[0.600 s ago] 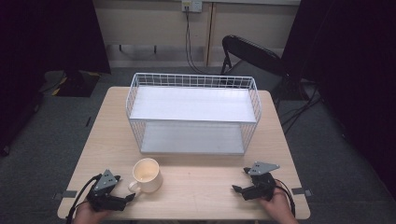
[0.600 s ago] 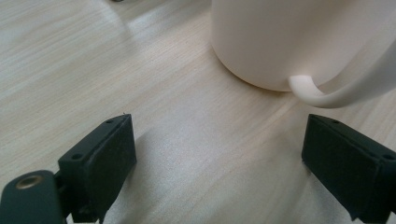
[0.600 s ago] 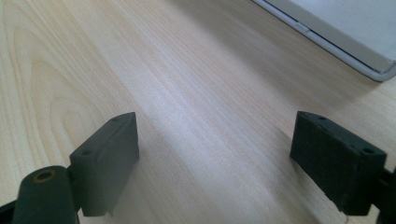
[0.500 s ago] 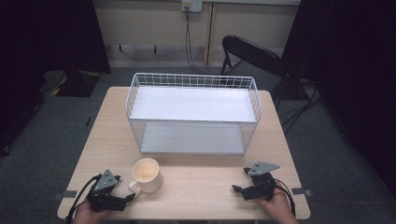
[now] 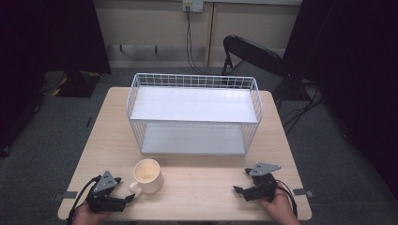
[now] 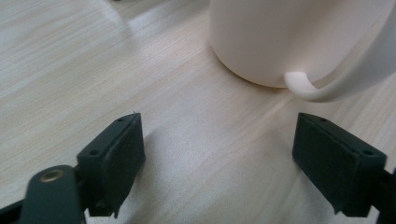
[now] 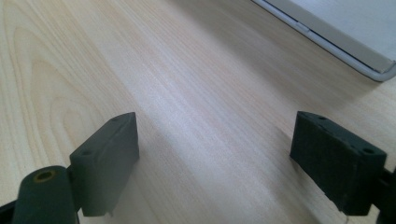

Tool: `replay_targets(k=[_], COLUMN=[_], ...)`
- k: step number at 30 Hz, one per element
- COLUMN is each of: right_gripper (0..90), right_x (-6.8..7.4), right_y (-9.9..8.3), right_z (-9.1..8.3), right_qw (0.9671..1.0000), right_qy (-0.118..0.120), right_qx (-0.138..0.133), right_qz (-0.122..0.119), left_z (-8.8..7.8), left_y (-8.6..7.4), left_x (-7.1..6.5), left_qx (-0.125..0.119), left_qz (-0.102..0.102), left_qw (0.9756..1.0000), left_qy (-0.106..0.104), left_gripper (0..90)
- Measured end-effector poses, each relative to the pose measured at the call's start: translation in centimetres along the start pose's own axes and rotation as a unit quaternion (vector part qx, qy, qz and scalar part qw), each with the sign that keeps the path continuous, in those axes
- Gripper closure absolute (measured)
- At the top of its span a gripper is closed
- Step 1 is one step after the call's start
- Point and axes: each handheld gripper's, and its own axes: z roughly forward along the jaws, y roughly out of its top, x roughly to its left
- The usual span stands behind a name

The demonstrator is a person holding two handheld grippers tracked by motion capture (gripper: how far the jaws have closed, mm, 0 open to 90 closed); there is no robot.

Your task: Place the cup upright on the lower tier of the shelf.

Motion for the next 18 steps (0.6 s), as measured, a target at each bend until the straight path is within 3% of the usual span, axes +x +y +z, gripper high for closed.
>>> replay_targets(k=[7,11,18], right_gripper=[14.6,14.5,14.5], right_x=[0.0,0.0,0.0], right_y=[0.0,0.0,0.0], right_z=[0.0,0.0,0.0], right_qw=[1.0,1.0,1.0], right_qy=[0.0,0.002,0.002], right_qx=[0.0,0.0,0.0], right_qz=[0.0,0.0,0.0], left_z=[-0.6,-1.3,-1.8], left_y=[0.3,0.7,0.9], left_x=[-0.4,-0.9,-1.5], left_qx=[-0.001,-0.014,-0.016], left_qz=[-0.007,0.0,0.005], left_qw=[0.9999,0.9998,0.9997], left_qy=[-0.013,-0.014,-0.015], left_gripper=[20.0,20.0,21.2])
